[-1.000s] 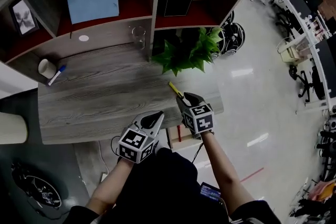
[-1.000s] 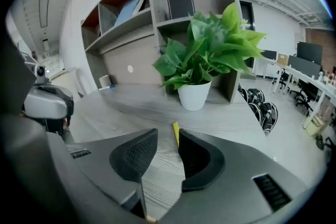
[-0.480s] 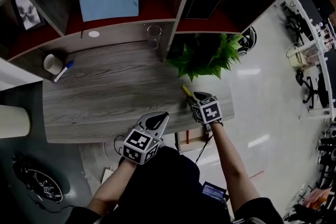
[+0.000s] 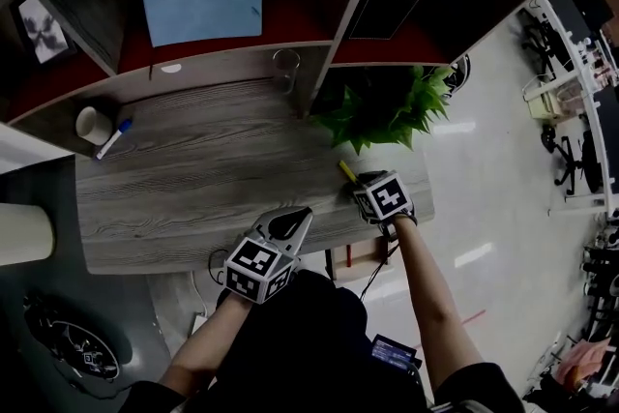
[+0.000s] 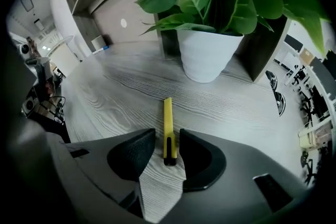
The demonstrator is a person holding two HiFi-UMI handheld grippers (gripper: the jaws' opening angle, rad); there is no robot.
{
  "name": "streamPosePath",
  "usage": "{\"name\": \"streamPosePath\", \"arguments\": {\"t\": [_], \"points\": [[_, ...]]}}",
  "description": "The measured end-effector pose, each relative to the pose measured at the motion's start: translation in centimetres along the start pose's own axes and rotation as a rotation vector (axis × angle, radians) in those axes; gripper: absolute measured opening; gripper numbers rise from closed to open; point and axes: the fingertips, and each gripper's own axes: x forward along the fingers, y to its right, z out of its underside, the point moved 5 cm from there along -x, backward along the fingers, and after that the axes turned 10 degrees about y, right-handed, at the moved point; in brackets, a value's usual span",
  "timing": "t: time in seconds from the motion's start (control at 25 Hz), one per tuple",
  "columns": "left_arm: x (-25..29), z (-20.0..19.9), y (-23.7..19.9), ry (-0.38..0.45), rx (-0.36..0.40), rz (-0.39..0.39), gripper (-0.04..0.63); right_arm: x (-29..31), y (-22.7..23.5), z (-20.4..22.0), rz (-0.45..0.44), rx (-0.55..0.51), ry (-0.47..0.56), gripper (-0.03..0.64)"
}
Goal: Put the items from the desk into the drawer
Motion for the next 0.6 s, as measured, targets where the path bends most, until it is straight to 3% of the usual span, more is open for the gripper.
{"name": "streamPosePath", "arguments": {"t": [0.24, 0.36, 0.6], "points": [[-0.47, 0.10, -0.62, 0.003, -0.012, -0.001, 0.016, 0.07, -0.15, 0.07, 0.005, 0.022, -0.024, 0.130], [-0.70, 0.21, -0.74, 0.005, -0.016, -0.001, 0.016, -0.19, -0.37, -0.21, 0.033, -0.002, -0.014, 0.055], [-0.84, 0.62, -0.25, -0.002, -0.010, 0.013, 0.017, -0.34, -0.76, 0.07, 0.042, 0.050, 0.045, 0.055]]}}
